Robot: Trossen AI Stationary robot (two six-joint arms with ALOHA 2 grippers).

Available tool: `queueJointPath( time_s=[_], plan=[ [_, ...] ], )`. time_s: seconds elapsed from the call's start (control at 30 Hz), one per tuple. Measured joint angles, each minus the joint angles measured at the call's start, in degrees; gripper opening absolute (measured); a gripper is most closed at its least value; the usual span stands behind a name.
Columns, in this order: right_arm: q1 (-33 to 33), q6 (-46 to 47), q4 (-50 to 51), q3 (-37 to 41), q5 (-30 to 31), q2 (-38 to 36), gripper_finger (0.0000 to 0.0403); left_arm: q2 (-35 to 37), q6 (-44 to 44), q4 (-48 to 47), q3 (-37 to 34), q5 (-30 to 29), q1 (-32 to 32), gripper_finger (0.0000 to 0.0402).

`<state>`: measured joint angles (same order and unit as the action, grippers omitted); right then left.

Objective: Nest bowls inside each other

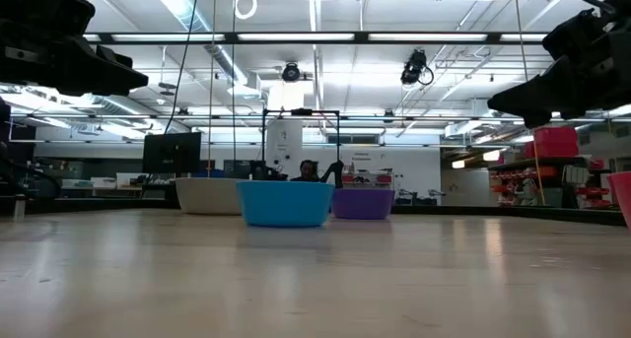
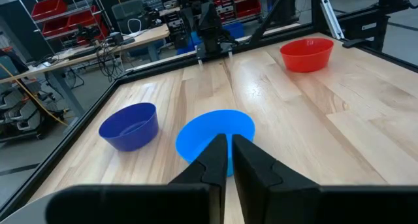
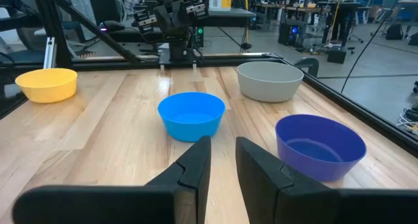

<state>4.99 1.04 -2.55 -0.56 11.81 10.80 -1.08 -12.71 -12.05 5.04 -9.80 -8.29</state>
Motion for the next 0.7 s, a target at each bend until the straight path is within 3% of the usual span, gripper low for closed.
queueJointPath(
  time_s=[0.43, 0.7],
  plan=[
    [0.0, -0.6, -0.2, 0.0, 0.0, 0.0, 0.0081, 0.0, 3.7, 0.5, 0.0, 0.0, 0.0, 0.0032],
    [-0.1, -4.2, -9.8, 0.0, 0.4, 0.0, 0.0082, 0.0, 11.7, 12.2, -0.2, -1.1, 0.0, 0.0032]
  ],
)
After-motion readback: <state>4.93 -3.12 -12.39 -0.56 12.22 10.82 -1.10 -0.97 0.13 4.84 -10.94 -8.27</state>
